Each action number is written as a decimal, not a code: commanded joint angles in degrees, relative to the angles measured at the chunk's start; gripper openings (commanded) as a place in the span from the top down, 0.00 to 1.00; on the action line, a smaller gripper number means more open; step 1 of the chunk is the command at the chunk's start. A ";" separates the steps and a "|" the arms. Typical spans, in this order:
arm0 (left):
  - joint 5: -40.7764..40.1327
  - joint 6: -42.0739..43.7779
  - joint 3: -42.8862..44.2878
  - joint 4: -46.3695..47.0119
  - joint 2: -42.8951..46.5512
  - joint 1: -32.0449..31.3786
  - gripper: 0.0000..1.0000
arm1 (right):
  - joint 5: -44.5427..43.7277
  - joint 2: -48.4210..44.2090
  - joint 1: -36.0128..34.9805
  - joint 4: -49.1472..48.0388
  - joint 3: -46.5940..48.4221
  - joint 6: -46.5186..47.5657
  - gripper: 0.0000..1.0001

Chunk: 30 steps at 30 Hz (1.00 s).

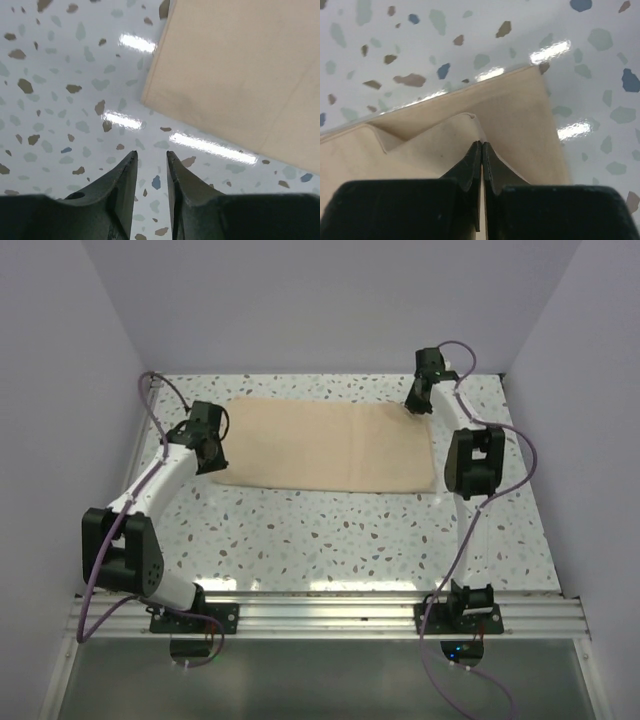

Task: Open and lay out the surgical kit
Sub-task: Open the surgical kit at the center of the board.

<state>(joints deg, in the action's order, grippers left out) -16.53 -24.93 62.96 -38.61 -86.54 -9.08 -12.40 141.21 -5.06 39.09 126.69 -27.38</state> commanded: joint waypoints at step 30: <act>-12.30 -7.76 20.01 -9.37 13.33 0.12 0.61 | 14.06 -105.34 -22.45 51.96 -61.73 -1.72 0.28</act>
<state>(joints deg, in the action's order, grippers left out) -28.23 -29.58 83.35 -45.71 -73.28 -9.08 1.13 35.38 -27.53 73.36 67.92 -30.83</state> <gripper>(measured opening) 0.385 0.498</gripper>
